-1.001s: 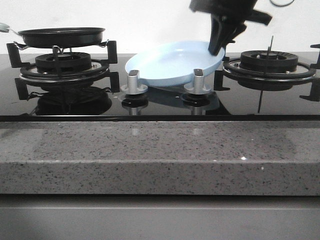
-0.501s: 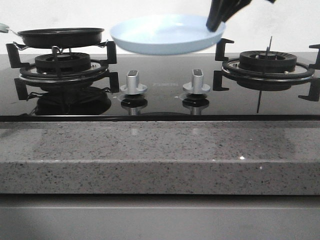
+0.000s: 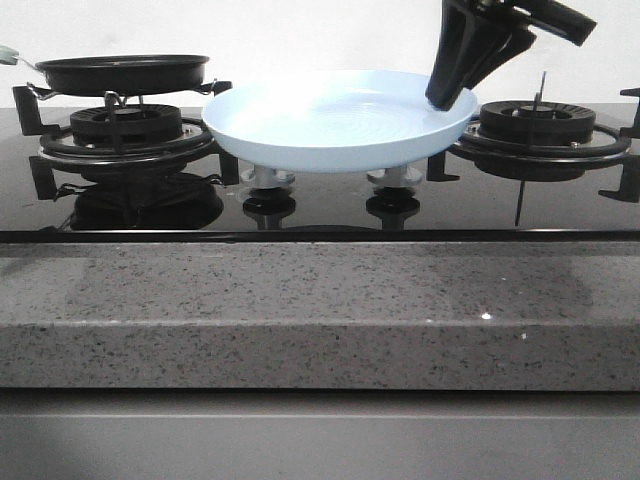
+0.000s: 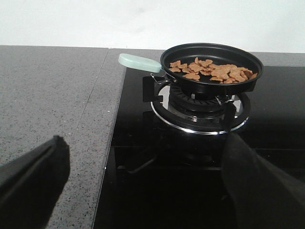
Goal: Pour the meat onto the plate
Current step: 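Lift the light blue plate with the right gripper toward the pan, then grasp the pale green pan handle with the left gripper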
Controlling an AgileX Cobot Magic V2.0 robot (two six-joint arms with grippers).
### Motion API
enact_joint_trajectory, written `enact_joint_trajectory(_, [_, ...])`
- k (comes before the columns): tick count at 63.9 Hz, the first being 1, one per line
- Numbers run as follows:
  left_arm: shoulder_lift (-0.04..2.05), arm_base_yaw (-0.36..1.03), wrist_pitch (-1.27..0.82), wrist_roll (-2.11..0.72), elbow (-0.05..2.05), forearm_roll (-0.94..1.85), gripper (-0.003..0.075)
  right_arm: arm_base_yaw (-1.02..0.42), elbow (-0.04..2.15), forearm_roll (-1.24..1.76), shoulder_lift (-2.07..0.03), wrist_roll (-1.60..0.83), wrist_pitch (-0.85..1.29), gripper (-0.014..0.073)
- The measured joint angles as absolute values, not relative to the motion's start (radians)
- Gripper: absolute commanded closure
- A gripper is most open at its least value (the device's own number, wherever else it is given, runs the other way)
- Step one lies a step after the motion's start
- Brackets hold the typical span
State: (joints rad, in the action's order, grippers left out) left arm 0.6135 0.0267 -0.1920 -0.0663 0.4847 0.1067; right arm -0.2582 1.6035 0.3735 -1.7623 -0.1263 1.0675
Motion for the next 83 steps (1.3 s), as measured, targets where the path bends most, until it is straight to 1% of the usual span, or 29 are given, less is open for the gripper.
enact_joint_trajectory(12, [0.614,0.027,-0.192,-0.066,0.485,0.107,0.0084,-0.258,1.604,0.379,-1.762,-0.127,1.097,0.0654])
enact_joint_trajectory(19, [0.614,0.027,-0.194,-0.066,0.489,0.169,0.0084,-0.258,1.604,0.38,-1.762,-0.127,1.105,0.0654])
enact_joint_trajectory(30, [0.66,0.022,-0.275,-0.066,0.556,0.262,0.0084,-0.258,1.604,0.38,-1.762,-0.127,1.108,0.0654])
enact_joint_trajectory(41, [0.809,0.013,-0.372,-0.066,0.704,0.344,0.0084,-0.258,1.603,0.38,-1.762,-0.127,1.108,0.0654])
enact_joint_trajectory(55, [1.055,0.013,-0.413,-0.086,0.897,0.397,0.0084,-0.258,1.601,0.381,-1.762,-0.127,1.11,0.0654])
enact_joint_trajectory(66, [1.199,0.004,-0.465,-0.11,1.001,0.475,0.0084,-0.258,1.601,0.381,-1.762,-0.127,1.11,0.0654])
enact_joint_trajectory(73, [1.264,-0.042,-0.514,-0.16,1.039,0.598,0.0084,-0.258,1.601,0.381,-1.762,-0.127,1.11,0.0654])
enact_joint_trajectory(83, [1.341,-0.163,-0.586,-0.336,1.06,0.922,0.0084,-0.258,1.601,0.381,-1.762,-0.127,1.11,0.0654])
